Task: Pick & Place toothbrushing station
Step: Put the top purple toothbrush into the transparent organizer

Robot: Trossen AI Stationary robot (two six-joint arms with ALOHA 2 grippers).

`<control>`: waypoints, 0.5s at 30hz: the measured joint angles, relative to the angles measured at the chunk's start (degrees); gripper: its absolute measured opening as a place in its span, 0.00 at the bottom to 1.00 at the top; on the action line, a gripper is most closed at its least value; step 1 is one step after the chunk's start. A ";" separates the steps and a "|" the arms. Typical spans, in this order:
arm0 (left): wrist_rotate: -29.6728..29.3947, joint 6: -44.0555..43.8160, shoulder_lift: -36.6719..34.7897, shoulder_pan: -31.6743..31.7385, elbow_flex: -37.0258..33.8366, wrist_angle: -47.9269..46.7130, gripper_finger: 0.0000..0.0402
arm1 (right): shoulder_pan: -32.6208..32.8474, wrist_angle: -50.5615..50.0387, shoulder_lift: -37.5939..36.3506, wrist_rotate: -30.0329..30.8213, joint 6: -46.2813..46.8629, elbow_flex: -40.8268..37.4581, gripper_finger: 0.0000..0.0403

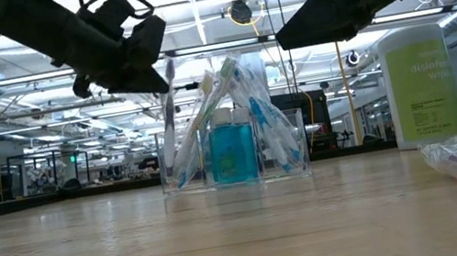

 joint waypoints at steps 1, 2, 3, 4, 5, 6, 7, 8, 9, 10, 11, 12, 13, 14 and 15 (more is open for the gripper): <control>0.43 0.00 0.00 0.00 -0.28 -0.02 0.00 | -0.14 0.13 0.00 -0.02 -0.44 0.00 0.45; 0.76 0.00 0.00 -0.01 -0.55 -0.01 0.01 | -0.24 0.39 0.00 0.00 -0.82 0.00 0.45; 0.77 0.00 0.00 -0.02 -0.71 -0.04 0.01 | -0.48 0.81 0.00 0.00 -1.17 0.00 0.45; 0.77 0.02 0.00 0.00 -0.81 -0.05 0.01 | -0.69 1.15 0.00 0.00 -1.48 0.00 0.45; 0.89 0.13 0.00 0.00 -0.88 -0.03 0.00 | -1.00 1.40 0.00 -0.02 -1.55 0.00 0.45; 0.98 0.49 0.00 0.00 -0.90 -0.08 0.00 | -1.32 1.56 0.00 -0.02 -1.73 0.00 0.45; 1.22 0.83 0.00 0.00 -0.90 -0.09 0.00 | -1.66 1.59 0.00 -0.02 -1.75 0.00 0.45; 1.62 1.29 0.00 0.00 -0.90 -0.05 0.01 | -1.95 1.56 0.00 -0.02 -1.74 0.00 0.45; 2.16 1.75 0.00 0.00 -0.90 -0.07 0.01 | -2.26 1.56 0.00 -0.02 -1.73 0.00 0.45; 2.41 1.98 0.00 0.00 -0.90 -0.07 0.01 | -2.55 1.56 0.00 -0.02 -1.74 0.00 0.45; 2.44 2.23 0.00 0.00 -0.90 -0.09 0.01 | -2.81 1.56 0.00 -0.02 -1.73 0.00 0.45; 2.52 2.66 0.00 0.00 -0.90 -0.08 0.00 | -2.97 1.54 0.00 -0.02 -1.73 0.00 0.45; 2.81 3.28 0.00 0.00 -0.90 -0.05 0.00 | -3.16 1.54 0.00 -0.02 -1.73 0.00 0.45; 3.27 3.61 0.00 0.00 -0.90 -0.04 0.01 | -3.23 1.54 0.00 -0.02 -1.73 0.00 0.45; 4.17 3.67 0.00 0.00 -0.90 -0.03 0.02 | -3.24 1.52 0.00 -0.02 -1.73 0.00 0.45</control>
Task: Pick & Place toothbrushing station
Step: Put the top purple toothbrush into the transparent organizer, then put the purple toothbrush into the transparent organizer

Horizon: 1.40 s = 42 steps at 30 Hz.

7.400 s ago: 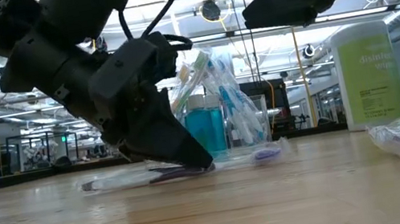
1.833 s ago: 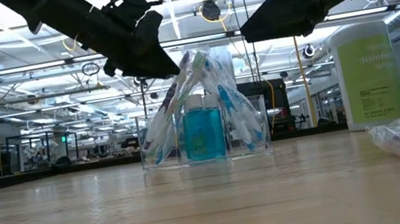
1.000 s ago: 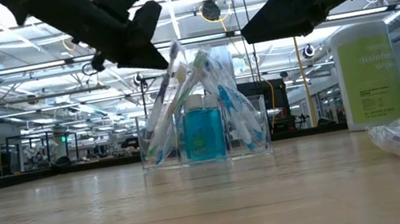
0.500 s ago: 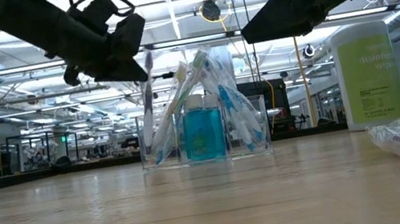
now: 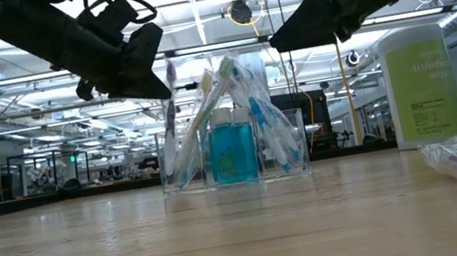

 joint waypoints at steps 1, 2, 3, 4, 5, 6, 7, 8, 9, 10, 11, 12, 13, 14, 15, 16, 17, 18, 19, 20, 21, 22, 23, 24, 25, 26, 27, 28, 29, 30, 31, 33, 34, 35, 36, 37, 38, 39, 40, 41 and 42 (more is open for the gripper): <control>1.08 -0.06 0.00 0.00 0.00 0.00 0.03 | 0.00 0.00 0.00 0.00 0.00 0.00 0.45; 2.17 -0.15 0.00 0.06 0.00 -0.14 0.05 | 0.00 -0.01 0.00 0.00 0.00 0.00 0.45; 3.56 -0.14 0.00 0.17 -0.02 -0.23 0.06 | 0.00 -0.01 0.00 -0.02 -0.10 0.00 0.45; 5.10 -0.15 0.00 0.27 -0.02 -0.23 0.08 | 0.00 -0.01 0.00 -0.02 -0.33 0.00 0.45; 6.70 -0.17 0.00 0.43 -0.02 -0.21 0.09 | 0.00 -0.02 0.00 -0.02 -0.63 0.00 0.45; 7.95 -0.22 0.00 0.56 -0.02 -0.21 0.11 | 0.00 -0.02 0.00 -0.02 -0.63 0.00 0.45; 8.85 -0.22 0.00 0.69 -0.02 -0.23 0.13 | 0.00 -0.02 0.00 -0.01 -0.66 0.00 0.45; 9.35 -0.22 0.00 0.72 -0.02 -0.27 0.15 | 0.00 -0.02 0.00 -0.02 -0.64 0.00 0.45; 9.42 -0.23 0.00 0.72 -0.02 -0.31 0.16 | 0.00 -0.02 0.00 -0.02 -0.66 0.00 0.45; 9.42 -0.24 0.00 0.72 -0.02 -0.45 0.18 | 0.00 -0.02 0.00 -0.02 -0.66 0.00 0.45; 9.42 -0.25 0.00 0.72 -0.02 -0.83 0.20 | 0.00 -0.02 0.00 -0.02 -0.66 0.00 0.45; 9.42 -0.28 0.00 0.72 -0.02 -1.29 0.22 | 0.00 -0.02 0.00 -0.02 -0.66 0.00 0.45; 9.44 -0.36 0.00 0.72 -0.02 -1.67 0.24 | 0.00 -0.03 0.00 -0.02 -0.65 0.00 0.45; 9.44 -0.39 0.00 0.72 -0.02 -1.90 0.26 | 0.00 -0.04 0.00 -0.02 -0.64 0.00 0.45; 9.44 -0.39 0.00 0.68 -0.02 -1.91 0.28 | 0.00 -0.04 0.00 -0.02 -0.66 0.00 0.45; 9.55 -0.39 0.00 0.54 -0.02 -1.89 0.30 | 0.00 -0.04 0.00 -0.02 -0.63 0.00 0.45; 10.08 -0.39 0.00 0.45 -0.02 -1.89 0.31 | 0.00 -0.05 0.00 -0.02 -0.65 0.00 0.45; 10.58 -0.39 0.00 0.32 -0.02 -1.89 0.33 | 0.00 -0.05 0.00 -0.02 -0.64 0.00 0.45; 10.92 -0.37 0.00 0.16 -0.02 -1.91 0.34 | 0.00 -0.04 0.00 -0.02 -0.63 0.00 0.45; 10.99 -0.08 0.00 -0.07 -0.02 -2.02 0.36 | 0.02 -0.04 0.00 -0.04 -0.63 0.00 0.45; 10.93 0.42 -0.04 -0.21 -0.02 -2.43 0.37 | 0.02 -0.06 0.00 -0.04 -0.61 0.00 0.45; 10.74 0.88 -0.28 -0.40 -0.02 -3.19 0.38 | 0.02 -0.18 0.00 -0.14 -0.28 0.00 0.45; 10.64 1.18 -0.64 -0.56 -0.04 -3.76 0.39 | 0.02 -0.27 0.00 -0.73 0.40 0.00 0.45; 10.70 1.22 -1.06 -0.65 -0.04 -3.83 0.40 | 0.02 -0.36 0.00 -2.17 1.07 0.00 0.45; 10.82 1.11 -1.62 -0.74 -0.04 -3.76 0.41 | -0.01 -0.43 0.00 -3.96 1.73 0.00 0.45; 10.95 1.11 -2.33 -0.90 -0.04 -3.82 0.42 | -0.18 -0.48 0.00 -6.06 2.09 -0.02 0.45; 10.97 1.11 -3.02 -1.04 -0.04 -3.84 0.43 | -0.27 -0.48 0.00 -7.94 2.22 -0.01 0.45; 10.97 1.08 -3.71 -1.15 -0.04 -3.84 0.44 | -0.30 -0.48 0.00 -9.70 2.29 0.00 0.45; 10.99 0.88 -4.42 -1.27 -0.04 -4.01 0.44 | -0.33 -0.48 0.00 -10.89 2.33 0.00 0.45; 11.07 0.90 -5.08 -1.27 -0.04 -4.43 0.44 | -0.35 -0.50 0.00 -11.87 2.36 -0.02 0.45; 11.34 0.97 -5.71 -1.29 -0.04 -4.87 0.45 | -0.33 -0.50 0.00 -12.07 2.36 0.00 0.45; 11.68 1.18 -7.03 -1.27 -0.04 -5.60 0.45 | -0.32 -0.52 0.00 -12.13 2.63 -0.01 0.45; 11.96 1.75 -7.65 -1.27 -0.04 -6.01 0.45 | -0.23 -0.71 0.00 -12.15 3.26 -0.01 0.45; 12.39 2.88 -8.27 -1.24 -0.04 -6.10 0.45 | -0.19 -0.93 0.00 -12.34 4.14 -0.02 0.45; 12.93 4.14 -8.80 -1.22 -0.04 -6.17 0.45 | -0.15 -1.05 0.00 -13.38 5.55 -0.02 0.45; 13.43 5.33 -9.22 -1.22 -0.04 -6.06 0.45 | -0.14 -1.05 0.00 -14.67 7.53 -0.02 0.45; 13.86 6.09 -9.48 -1.22 -0.04 -5.57 0.45 | -0.15 -0.91 0.00 -16.75 9.62 -0.02 0.45; 14.28 6.56 -9.73 -1.22 -0.04 -5.20 0.45 | -0.12 -0.64 0.00 -19.66 11.58 -0.02 0.45; 14.95 6.93 -10.12 -1.22 -0.04 -5.14 0.45 | 0.10 -0.63 -0.11 -22.39 13.27 -0.01 0.45; 15.50 7.23 -10.52 -1.22 -0.04 -5.25 0.45 | 0.55 -0.90 -0.30 -24.36 14.86 0.08 0.45; 16.38 7.55 -10.84 -1.22 -0.04 -5.28 0.45 | 1.14 -1.19 -0.39 -25.73 16.28 0.33 0.44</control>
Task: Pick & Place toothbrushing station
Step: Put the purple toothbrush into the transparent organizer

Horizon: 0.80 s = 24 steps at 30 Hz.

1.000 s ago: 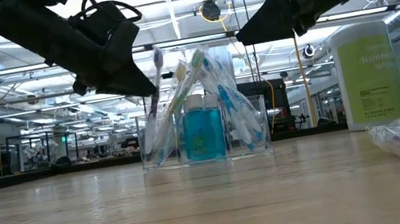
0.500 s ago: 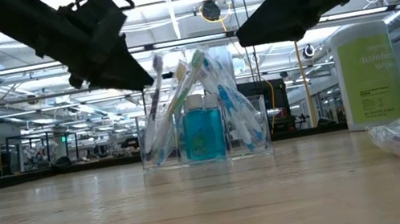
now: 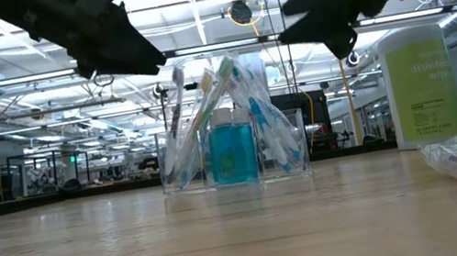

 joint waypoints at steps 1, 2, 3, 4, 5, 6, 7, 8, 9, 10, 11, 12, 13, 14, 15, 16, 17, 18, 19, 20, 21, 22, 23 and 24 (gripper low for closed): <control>0.91 0.39 -0.27 0.00 0.02 -0.05 0.45 | 0.62 -0.34 -0.01 -1.16 0.85 0.45 0.43; 1.90 0.99 -0.43 0.00 0.02 -0.15 0.45 | 1.42 -0.58 -0.01 -1.32 1.07 0.83 0.42; 2.68 1.62 -0.48 0.00 0.02 -0.24 0.45 | 2.26 -1.07 -0.03 -1.00 0.97 1.16 0.42; 3.10 2.25 -0.48 0.00 0.02 -0.11 0.45 | 3.10 -1.28 -0.03 0.29 0.83 1.47 0.41; 3.19 2.91 -0.48 0.00 0.02 -0.11 0.45 | 3.93 -1.44 -0.03 2.00 0.85 1.83 0.41; 3.10 3.54 -0.48 0.00 0.02 -0.13 0.45 | 4.68 -1.75 -0.03 3.39 0.90 2.35 0.41; 3.09 4.28 -0.48 0.00 0.02 -0.11 0.45 | 5.38 -2.69 -0.03 4.23 1.04 3.19 0.41; 3.08 4.89 -0.48 0.13 0.02 -0.11 0.45 | 6.19 -4.67 -0.03 4.97 1.12 4.35 0.41; 3.09 5.58 -0.48 0.39 0.02 -0.09 0.45 | 6.90 -7.37 -0.03 5.39 1.41 5.66 0.41; 3.09 6.10 -0.48 0.64 0.02 -0.05 0.45 | 7.64 -10.97 -0.02 6.03 2.39 7.27 0.41; 3.07 6.40 -0.48 0.94 0.02 -0.06 0.45 | 8.27 -15.01 0.23 6.71 3.92 9.03 0.41; 3.09 6.66 -0.48 1.25 0.02 -0.07 0.45 | 8.72 -19.30 0.72 7.37 5.93 11.01 0.41; 3.06 6.73 -0.48 1.57 0.02 -0.04 0.45 | 9.00 -23.42 1.40 8.02 8.29 12.81 0.41; 3.08 6.75 -0.48 1.88 0.02 -0.04 0.45 | 9.19 -27.37 2.17 8.03 11.32 14.30 0.41; 3.06 6.79 -0.48 2.16 0.02 -0.04 0.45 | 9.37 -30.42 2.99 7.75 14.66 15.32 0.41; 3.05 6.79 -0.48 2.45 0.02 -0.05 0.45 | 9.49 -32.43 3.95 6.48 18.23 15.98 0.41; 3.05 6.80 -0.48 2.68 0.02 -0.07 0.45 | 9.54 -33.76 5.16 3.76 22.18 16.58 0.41; 3.05 6.81 -0.48 2.86 0.02 -0.07 0.45 | 9.62 -33.98 6.38 -0.22 25.80 16.91 0.41; 3.12 6.81 -0.48 3.11 0.02 -0.09 0.45 | 9.93 -33.95 7.52 -4.89 29.03 16.98 0.41; 3.43 6.79 -0.48 3.38 0.02 -0.11 0.45 | 10.50 -34.24 8.64 -8.71 31.75 16.98 0.41; 4.10 6.79 -0.48 3.67 0.02 -0.11 0.45 | 11.08 -34.40 9.76 -11.28 34.37 16.98 0.41; 4.66 6.79 -0.48 3.86 0.02 -0.13 0.45 | 11.62 -34.37 10.86 -13.52 37.18 16.98 0.41; 5.14 6.80 -0.48 4.04 0.02 -0.11 0.45 | 12.16 -34.50 11.81 -14.73 39.59 16.98 0.41; 5.54 6.79 -0.48 4.19 0.02 -0.11 0.45 | 12.68 -34.85 12.40 -15.01 41.75 16.96 0.41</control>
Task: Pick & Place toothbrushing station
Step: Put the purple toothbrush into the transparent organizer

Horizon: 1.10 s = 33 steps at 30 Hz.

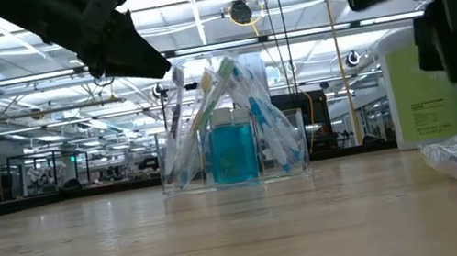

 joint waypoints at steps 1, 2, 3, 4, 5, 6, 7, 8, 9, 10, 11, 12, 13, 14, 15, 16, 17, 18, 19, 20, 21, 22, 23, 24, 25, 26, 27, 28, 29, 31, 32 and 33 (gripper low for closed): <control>0.34 0.00 0.00 0.14 0.00 0.00 0.45 | 0.51 -0.14 0.50 0.29 1.23 0.00 0.41; 0.41 0.03 -0.01 0.24 0.00 -0.02 0.45 | 0.86 0.07 0.72 0.94 0.67 0.00 0.41; 0.43 0.18 0.00 0.34 0.00 -0.05 0.45 | 1.25 0.20 0.77 2.03 -1.93 0.00 0.41; 0.45 0.48 -0.01 0.40 0.00 -0.07 0.45 | 1.63 0.24 0.77 3.32 -5.95 0.00 0.41; 0.45 0.65 -0.02 0.40 0.02 -0.04 0.45 | 1.95 0.43 0.75 4.72 -10.45 0.00 0.41; 0.47 0.89 -0.02 0.40 0.02 -0.04 0.45 | 2.31 0.69 0.77 6.55 -15.47 0.00 0.41; 0.48 1.02 -0.01 0.38 0.02 -0.03 0.45 | 2.68 0.75 0.77 8.57 -21.14 0.00 0.41; 0.60 1.30 -0.02 0.38 0.02 -0.01 0.45 | 3.19 0.77 0.77 10.32 -26.88 0.00 0.41; 0.83 1.62 -0.02 0.38 0.02 0.01 0.45 | 3.61 0.86 0.77 11.24 -32.40 0.00 0.41; 0.89 1.81 -0.02 0.38 0.02 0.01 0.45 | 3.93 1.01 0.96 11.34 -37.63 0.00 0.41; 0.92 1.84 -0.01 0.38 0.02 0.00 0.45 | 4.07 1.49 1.47 11.06 -42.25 0.00 0.41; 0.98 1.86 -0.02 0.38 0.02 0.00 0.45 | 4.13 2.08 2.22 10.85 -45.63 0.00 0.41; 0.98 1.93 -0.01 0.38 0.02 -0.03 0.45 | 4.18 2.41 2.97 10.76 -48.24 0.00 0.41; 1.02 1.95 -0.02 0.38 0.02 -0.04 0.45 | 4.16 2.38 3.58 10.62 -50.28 0.00 0.41; 1.17 1.95 -0.02 0.38 0.02 -0.04 0.45 | 4.12 2.39 4.28 10.51 -52.19 0.00 0.41; 1.76 1.94 -0.02 0.38 0.02 -0.04 0.45 | 3.79 2.46 5.13 9.89 -54.03 0.00 0.41; 1.94 1.94 -0.02 0.38 0.02 -0.04 0.45 | 3.45 2.56 6.27 9.75 -56.13 0.02 0.41; 1.94 1.94 -0.02 0.38 0.02 -0.04 0.45 | 3.22 2.40 7.36 9.99 -58.10 0.02 0.41; 1.96 1.94 -0.02 0.38 0.02 -0.04 0.45 | 3.10 1.85 8.21 10.59 -59.93 -0.04 0.41; 1.99 1.94 -0.02 0.38 0.02 -0.05 0.45 | 3.05 1.69 8.89 10.95 -61.48 -0.11 0.41; 2.03 1.87 -0.02 0.37 0.02 -0.13 0.45 | 2.78 2.17 9.41 10.89 -62.75 -0.10 0.41; 2.07 1.74 -0.01 0.31 0.04 -0.20 0.45 | 2.68 2.43 9.87 10.84 -63.95 -0.01 0.40; 2.07 1.74 -0.02 0.31 0.04 -0.25 0.45 | 2.68 1.93 10.16 10.86 -65.15 0.04 0.40; 2.09 1.74 -0.02 0.31 0.04 -0.18 0.45 | 2.68 1.16 10.53 10.87 -66.41 0.02 0.39; 2.09 1.72 -0.02 0.31 0.04 -0.13 0.45 | 2.56 1.13 10.75 10.98 -67.73 0.07 0.38; 2.10 1.72 -0.02 0.33 0.04 -0.06 0.45 | 2.36 1.18 11.04 10.98 -68.85 0.13 0.37; 2.20 1.72 -0.01 0.33 0.04 0.01 0.45 | 2.19 1.16 11.13 10.95 -69.89 0.13 0.35; 2.60 1.69 -0.02 0.32 0.04 0.06 0.45 | 1.99 1.15 11.15 10.81 -70.81 0.13 0.33; 3.49 1.55 -0.02 0.33 0.04 0.07 0.45 | 1.77 1.13 11.15 10.65 -71.88 0.13 0.31; 5.42 1.15 -0.02 0.33 0.04 0.08 0.45 | 1.40 0.99 11.15 10.41 -74.12 0.12 0.24; 6.35 0.76 -0.02 0.31 0.04 0.11 0.45 | 1.21 0.84 11.06 10.23 -75.15 0.08 0.21; 7.10 0.18 -0.02 0.32 0.04 0.14 0.45 | 1.01 0.90 11.04 10.25 -76.05 0.06 0.17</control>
